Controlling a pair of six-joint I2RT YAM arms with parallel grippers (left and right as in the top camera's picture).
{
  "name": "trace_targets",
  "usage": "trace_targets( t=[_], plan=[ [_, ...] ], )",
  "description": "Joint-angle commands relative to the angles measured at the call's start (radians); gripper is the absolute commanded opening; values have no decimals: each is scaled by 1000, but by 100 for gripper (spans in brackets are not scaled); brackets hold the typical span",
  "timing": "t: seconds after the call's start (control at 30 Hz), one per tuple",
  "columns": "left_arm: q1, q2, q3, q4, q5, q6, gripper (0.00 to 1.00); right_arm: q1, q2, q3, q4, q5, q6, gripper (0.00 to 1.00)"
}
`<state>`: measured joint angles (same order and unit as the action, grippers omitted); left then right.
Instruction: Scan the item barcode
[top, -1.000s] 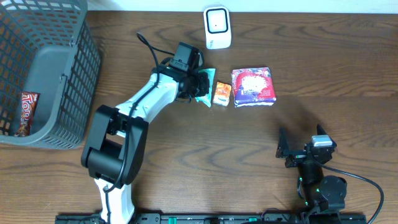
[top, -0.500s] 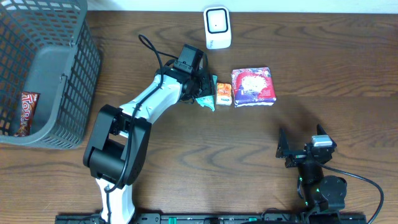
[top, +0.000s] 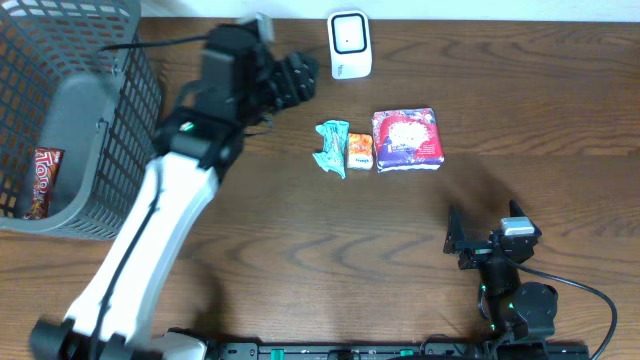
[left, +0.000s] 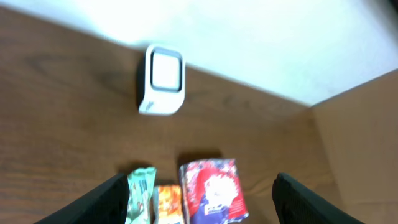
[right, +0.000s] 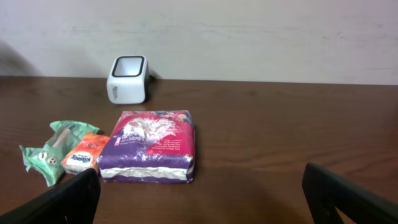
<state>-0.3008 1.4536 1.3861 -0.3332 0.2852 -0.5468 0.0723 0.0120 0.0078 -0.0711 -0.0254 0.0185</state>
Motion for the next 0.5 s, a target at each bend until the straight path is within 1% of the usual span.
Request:
trace_targets(
  t=[0.0,0.1,0.17,0.2,0.33,0.47],
  plan=[
    [24,-49,8,-24,-6,-4,73,-2,-5,-2,-4,8,11,99],
    [32,-90,8,-92,-10,-4,76,-2,-5,-2,-4,8,11,99],
    [32,-96,8,-123,-10,-4,76,-1,-5,-2,-4,8,10,99],
    [32,-96,8,-127,-10,-2,76,-2,-5,-2,-4,8,11,99],
    [34,-100,10,-106,-9,79,76,-2,-5,-2,-4,8,11,99],
    [40,-102,60,-104,-10,124,76,-1,-5,-2,-4,8,10,99]
  ],
)
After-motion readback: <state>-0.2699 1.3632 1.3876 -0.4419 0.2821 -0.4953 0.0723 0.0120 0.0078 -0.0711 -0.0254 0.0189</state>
